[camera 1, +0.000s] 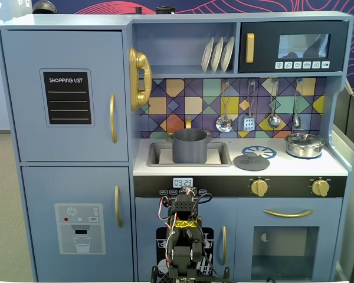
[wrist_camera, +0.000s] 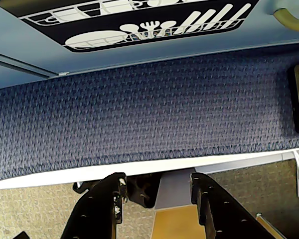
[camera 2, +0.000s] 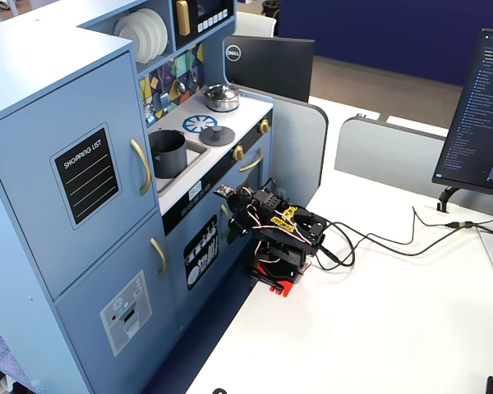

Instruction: Pick up the lid from the counter and put it on the gray recipient

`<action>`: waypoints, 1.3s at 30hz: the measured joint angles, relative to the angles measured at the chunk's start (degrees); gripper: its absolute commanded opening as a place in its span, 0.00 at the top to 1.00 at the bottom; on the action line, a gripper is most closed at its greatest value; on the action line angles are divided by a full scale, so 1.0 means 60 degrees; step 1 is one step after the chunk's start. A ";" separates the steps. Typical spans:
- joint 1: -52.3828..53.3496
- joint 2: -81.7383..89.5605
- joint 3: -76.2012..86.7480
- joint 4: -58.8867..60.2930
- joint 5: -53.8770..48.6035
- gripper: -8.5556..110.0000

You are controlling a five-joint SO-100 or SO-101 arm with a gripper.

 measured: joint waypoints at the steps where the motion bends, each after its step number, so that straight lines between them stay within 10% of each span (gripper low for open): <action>1: 0.0000 0.0000 0.0000 0.0000 0.0000 0.93; 14: 0.0469 -0.0015 -0.0264 0.0000 0.0103 0.93; 26: 0.1567 -0.3179 -0.7002 0.0894 -0.0718 0.93; 39: 0.4878 -0.4087 -0.6797 -0.8716 -0.1348 0.93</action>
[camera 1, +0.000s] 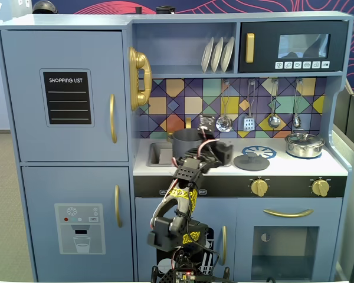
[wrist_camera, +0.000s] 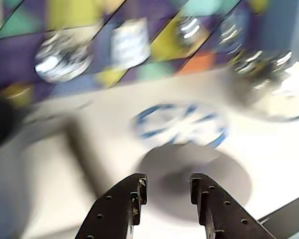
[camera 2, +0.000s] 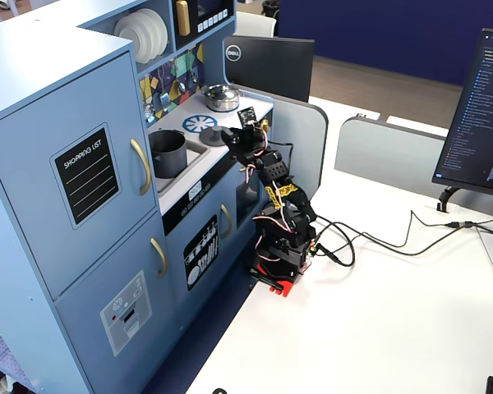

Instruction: Pick up the lid from the counter and put it on the gray recipient

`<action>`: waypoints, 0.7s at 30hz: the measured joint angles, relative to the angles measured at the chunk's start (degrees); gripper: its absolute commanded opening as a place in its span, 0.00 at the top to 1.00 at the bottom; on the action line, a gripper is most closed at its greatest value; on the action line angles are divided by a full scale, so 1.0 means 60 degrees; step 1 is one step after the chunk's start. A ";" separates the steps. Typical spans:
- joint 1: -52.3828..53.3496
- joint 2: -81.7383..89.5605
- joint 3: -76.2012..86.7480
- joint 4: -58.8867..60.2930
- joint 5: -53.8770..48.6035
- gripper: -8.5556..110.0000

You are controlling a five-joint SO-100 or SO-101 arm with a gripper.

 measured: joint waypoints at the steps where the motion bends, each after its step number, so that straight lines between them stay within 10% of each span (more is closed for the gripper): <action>1: 0.0176 -0.0146 0.0249 -0.0498 -0.0029 0.93; 11: 0.1172 -0.1641 0.1260 -0.3691 0.0908 0.64; 21: 0.1201 -0.3677 0.0952 -0.5112 0.1436 0.64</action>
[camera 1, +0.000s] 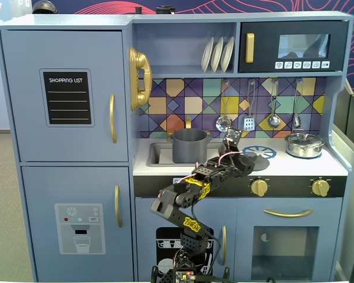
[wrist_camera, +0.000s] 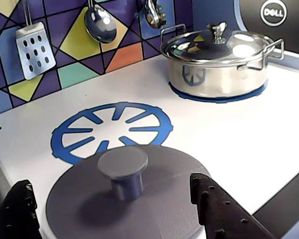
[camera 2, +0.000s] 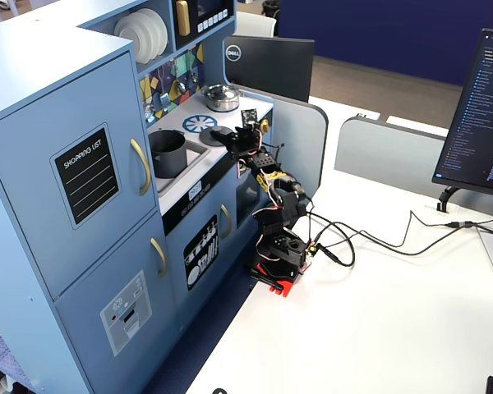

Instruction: Pick up the lid from the counter and put it on the gray recipient

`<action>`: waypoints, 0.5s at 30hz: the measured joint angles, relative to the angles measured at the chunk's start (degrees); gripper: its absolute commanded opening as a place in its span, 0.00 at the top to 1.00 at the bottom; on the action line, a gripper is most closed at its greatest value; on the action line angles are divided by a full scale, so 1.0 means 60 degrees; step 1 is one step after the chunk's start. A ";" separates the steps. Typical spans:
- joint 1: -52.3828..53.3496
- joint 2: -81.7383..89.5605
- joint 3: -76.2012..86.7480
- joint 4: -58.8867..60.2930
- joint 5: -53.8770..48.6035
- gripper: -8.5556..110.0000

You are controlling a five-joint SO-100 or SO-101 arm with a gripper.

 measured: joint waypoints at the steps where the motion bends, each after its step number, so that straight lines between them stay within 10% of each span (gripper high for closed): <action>1: 0.0000 -0.0190 -0.0088 -0.0044 0.0015 0.64; 15: 0.0000 -0.3179 -0.1611 -0.1260 -0.0249 0.67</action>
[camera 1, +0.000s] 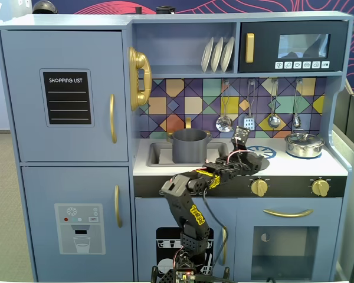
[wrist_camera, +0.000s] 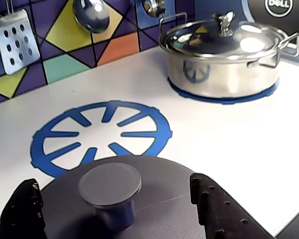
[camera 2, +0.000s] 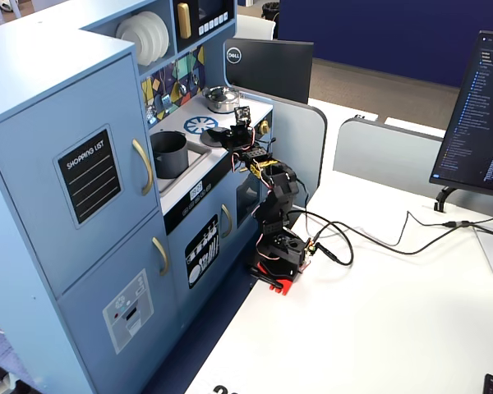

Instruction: Pick up the lid from the counter and put it on the gray recipient

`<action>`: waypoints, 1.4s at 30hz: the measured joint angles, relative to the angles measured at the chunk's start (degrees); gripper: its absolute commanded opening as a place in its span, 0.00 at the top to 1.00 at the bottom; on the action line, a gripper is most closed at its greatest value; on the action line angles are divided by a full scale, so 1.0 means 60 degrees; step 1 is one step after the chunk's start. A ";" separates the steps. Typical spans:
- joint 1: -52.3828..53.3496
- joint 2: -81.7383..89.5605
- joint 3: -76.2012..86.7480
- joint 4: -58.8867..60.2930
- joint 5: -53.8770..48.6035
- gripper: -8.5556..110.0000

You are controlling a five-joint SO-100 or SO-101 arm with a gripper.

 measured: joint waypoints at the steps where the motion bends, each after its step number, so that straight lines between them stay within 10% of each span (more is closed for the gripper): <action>1: 0.0000 -0.0161 -0.0059 -0.0073 -0.0029 0.67; 42: -0.0630 -0.1685 -0.0381 -0.1714 -0.0498 0.93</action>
